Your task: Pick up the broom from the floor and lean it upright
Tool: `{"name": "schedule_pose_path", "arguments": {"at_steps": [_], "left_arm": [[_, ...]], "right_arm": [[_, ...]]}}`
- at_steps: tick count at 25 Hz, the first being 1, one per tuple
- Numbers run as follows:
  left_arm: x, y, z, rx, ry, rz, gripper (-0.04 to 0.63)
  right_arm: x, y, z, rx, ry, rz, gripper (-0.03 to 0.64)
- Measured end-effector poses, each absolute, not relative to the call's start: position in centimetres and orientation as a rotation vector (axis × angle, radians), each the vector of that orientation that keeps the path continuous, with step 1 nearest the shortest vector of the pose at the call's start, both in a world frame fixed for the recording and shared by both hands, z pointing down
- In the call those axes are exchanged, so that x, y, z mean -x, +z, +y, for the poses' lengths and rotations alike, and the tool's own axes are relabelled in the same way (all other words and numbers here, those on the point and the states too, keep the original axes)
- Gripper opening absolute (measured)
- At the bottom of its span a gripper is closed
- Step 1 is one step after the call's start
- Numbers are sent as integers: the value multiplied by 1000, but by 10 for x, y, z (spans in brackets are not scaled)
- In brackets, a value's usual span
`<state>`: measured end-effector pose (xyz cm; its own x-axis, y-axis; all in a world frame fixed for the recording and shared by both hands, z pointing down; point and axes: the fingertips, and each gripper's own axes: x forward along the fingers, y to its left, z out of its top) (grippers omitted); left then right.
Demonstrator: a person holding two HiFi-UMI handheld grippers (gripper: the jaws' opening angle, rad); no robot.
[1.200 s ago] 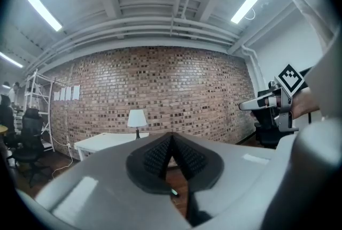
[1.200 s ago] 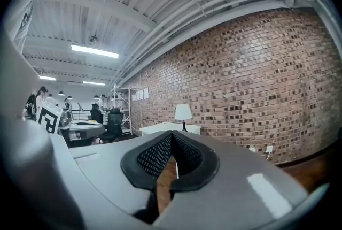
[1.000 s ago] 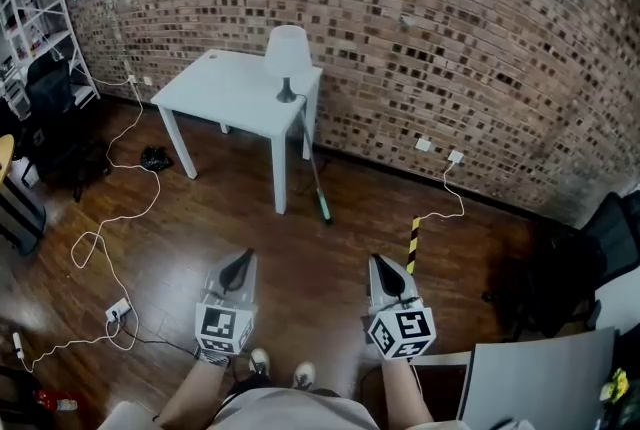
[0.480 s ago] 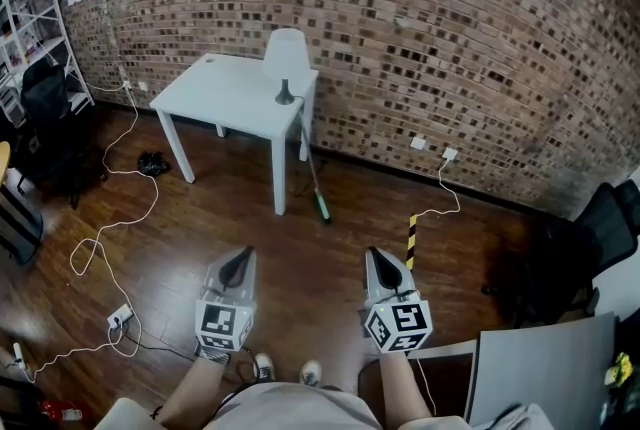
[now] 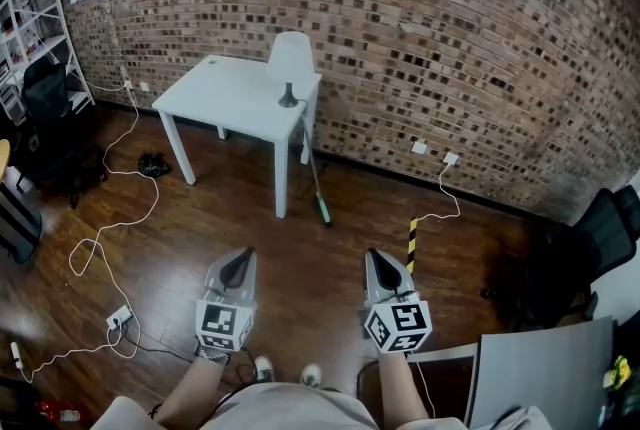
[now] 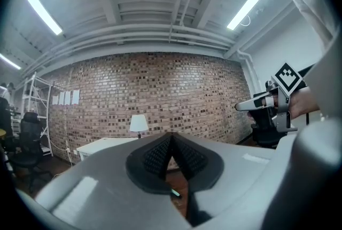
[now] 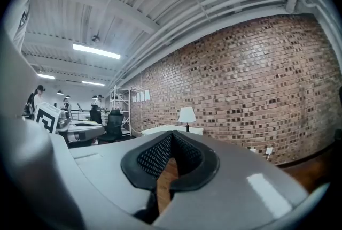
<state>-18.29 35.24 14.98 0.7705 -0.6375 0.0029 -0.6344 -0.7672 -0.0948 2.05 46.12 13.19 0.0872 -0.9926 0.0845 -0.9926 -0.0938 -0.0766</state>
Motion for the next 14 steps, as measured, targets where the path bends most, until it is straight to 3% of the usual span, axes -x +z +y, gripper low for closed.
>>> {"name": "schedule_pose_path", "arguments": {"at_steps": [14], "left_arm": [[184, 146, 344, 2873, -41, 1033, 0]], "right_arm": [[-16, 125, 452, -2305, 156, -2113, 11]]}}
